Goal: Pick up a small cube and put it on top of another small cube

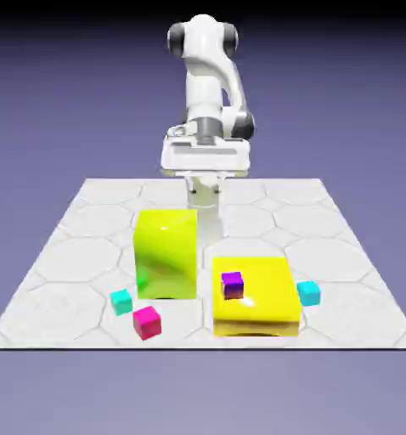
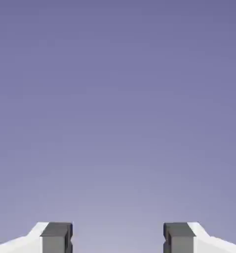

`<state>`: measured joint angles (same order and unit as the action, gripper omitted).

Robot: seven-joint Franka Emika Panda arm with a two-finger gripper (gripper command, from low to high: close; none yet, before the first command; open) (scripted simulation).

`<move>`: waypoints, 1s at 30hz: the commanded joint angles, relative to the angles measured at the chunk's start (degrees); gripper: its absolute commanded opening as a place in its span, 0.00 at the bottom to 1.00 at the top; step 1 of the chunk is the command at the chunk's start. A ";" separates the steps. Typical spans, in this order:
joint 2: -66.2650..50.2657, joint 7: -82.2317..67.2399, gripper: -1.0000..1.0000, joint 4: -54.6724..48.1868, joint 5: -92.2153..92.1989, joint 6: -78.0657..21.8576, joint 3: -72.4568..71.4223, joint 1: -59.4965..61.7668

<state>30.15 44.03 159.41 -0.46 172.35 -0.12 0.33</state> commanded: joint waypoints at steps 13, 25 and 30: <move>-27.00 16.90 0.50 -17.11 -4.93 -17.92 -1.25 11.00; -51.20 32.05 0.50 -32.44 -9.34 -33.98 -2.36 20.85; -59.50 31.14 0.50 -32.44 -10.36 -25.64 -3.14 20.68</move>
<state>-29.34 75.16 126.98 -10.81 146.70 -3.25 21.01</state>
